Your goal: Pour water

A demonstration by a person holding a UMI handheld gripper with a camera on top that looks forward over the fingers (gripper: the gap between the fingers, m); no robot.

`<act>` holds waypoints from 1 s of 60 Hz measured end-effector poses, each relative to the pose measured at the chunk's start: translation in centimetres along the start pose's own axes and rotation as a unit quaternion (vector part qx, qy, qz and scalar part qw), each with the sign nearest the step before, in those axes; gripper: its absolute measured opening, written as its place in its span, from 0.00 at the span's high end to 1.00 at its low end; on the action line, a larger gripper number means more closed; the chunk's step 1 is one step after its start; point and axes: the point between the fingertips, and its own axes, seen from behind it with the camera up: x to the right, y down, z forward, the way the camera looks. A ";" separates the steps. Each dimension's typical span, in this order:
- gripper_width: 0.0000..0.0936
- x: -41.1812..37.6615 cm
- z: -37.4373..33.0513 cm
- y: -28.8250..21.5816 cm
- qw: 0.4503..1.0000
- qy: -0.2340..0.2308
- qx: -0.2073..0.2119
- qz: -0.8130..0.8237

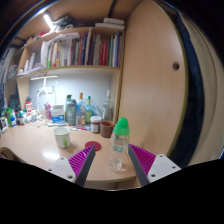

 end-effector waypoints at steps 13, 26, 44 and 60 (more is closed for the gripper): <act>0.19 1.5 10.5 6.9 0.999 -0.014 -0.018 0.031; 0.21 1.9 16.7 8.1 0.999 -0.009 0.000 0.043; 0.55 1.3 18.8 7.5 0.997 0.036 -0.063 0.033; 0.54 -2.8 23.1 -4.2 0.931 0.065 -0.061 -0.354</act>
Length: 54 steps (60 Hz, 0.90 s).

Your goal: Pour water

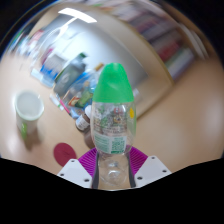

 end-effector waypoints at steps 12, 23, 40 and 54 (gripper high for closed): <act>0.54 -1.5 3.1 -8.4 0.892 0.052 0.065 -0.443; 0.55 -3.0 3.8 -12.9 0.748 0.083 0.097 -0.651; 0.55 -4.6 3.7 -14.9 0.749 0.070 0.122 -0.647; 0.54 -6.7 2.8 -12.1 0.987 -0.089 0.108 -0.074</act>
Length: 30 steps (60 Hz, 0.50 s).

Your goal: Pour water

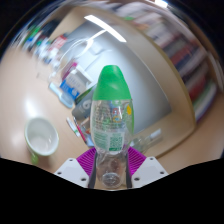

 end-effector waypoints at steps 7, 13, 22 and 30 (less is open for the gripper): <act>0.53 -2.5 -0.1 2.0 0.965 -0.055 0.008 0.258; 0.52 -5.0 0.3 4.8 0.919 -0.055 0.017 0.390; 0.52 -3.7 0.6 7.1 0.891 -0.037 0.042 0.451; 0.51 -4.1 0.8 8.3 0.887 -0.046 0.056 0.457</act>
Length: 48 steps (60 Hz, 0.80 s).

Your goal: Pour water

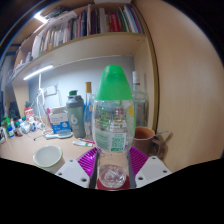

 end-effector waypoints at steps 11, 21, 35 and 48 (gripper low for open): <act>0.48 -0.1 0.6 3.0 0.997 -0.011 -0.002 -0.074; 0.48 0.3 0.7 3.1 0.999 -0.019 0.004 -0.037; 0.08 1.1 -0.7 4.9 0.997 -0.010 -0.063 -0.040; 0.10 1.9 -8.1 3.6 0.994 0.031 -0.107 0.006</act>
